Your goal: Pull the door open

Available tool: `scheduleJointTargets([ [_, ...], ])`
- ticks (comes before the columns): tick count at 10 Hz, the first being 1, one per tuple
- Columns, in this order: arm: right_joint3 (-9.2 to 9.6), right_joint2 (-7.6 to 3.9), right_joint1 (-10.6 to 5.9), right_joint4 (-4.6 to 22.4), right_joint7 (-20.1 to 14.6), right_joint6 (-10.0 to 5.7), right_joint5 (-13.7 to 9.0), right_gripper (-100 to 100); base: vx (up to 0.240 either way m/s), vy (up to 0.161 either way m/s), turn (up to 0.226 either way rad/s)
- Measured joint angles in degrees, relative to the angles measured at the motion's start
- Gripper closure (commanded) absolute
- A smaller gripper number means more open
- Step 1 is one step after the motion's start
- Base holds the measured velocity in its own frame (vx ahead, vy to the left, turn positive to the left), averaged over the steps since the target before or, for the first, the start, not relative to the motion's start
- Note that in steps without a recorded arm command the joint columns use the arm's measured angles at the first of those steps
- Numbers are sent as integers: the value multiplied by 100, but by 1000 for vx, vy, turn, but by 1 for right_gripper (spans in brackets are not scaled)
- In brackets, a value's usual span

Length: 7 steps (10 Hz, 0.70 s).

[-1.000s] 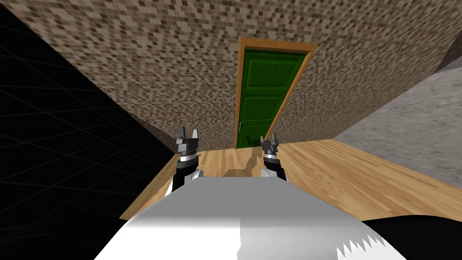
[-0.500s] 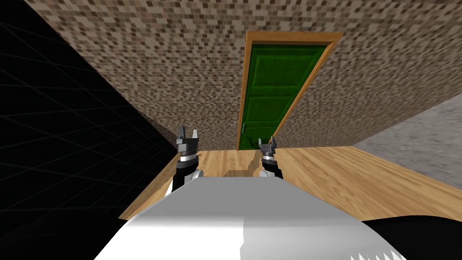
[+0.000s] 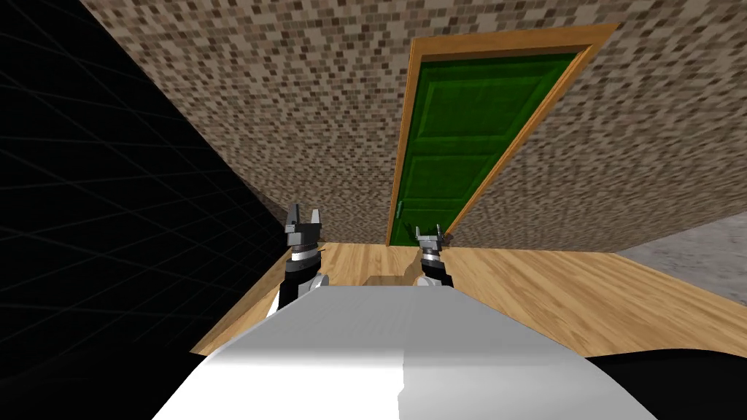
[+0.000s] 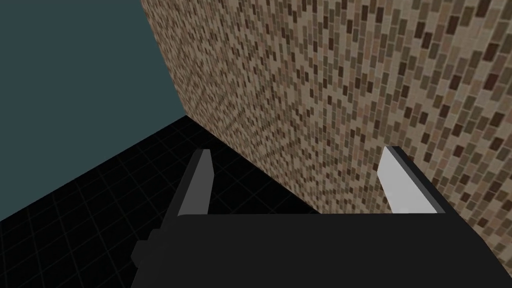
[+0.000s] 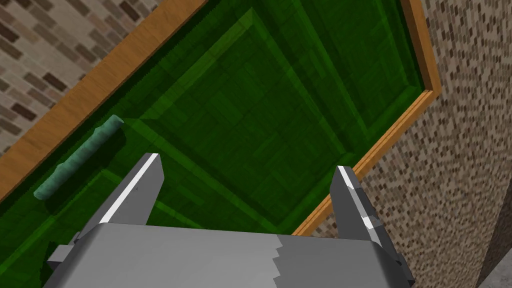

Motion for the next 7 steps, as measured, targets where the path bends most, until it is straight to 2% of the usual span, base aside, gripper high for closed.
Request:
scheduleJointTargets([
  [7, 386, -271, -114, 808, -649, -535, -988, -100, 88, -43, 161],
])
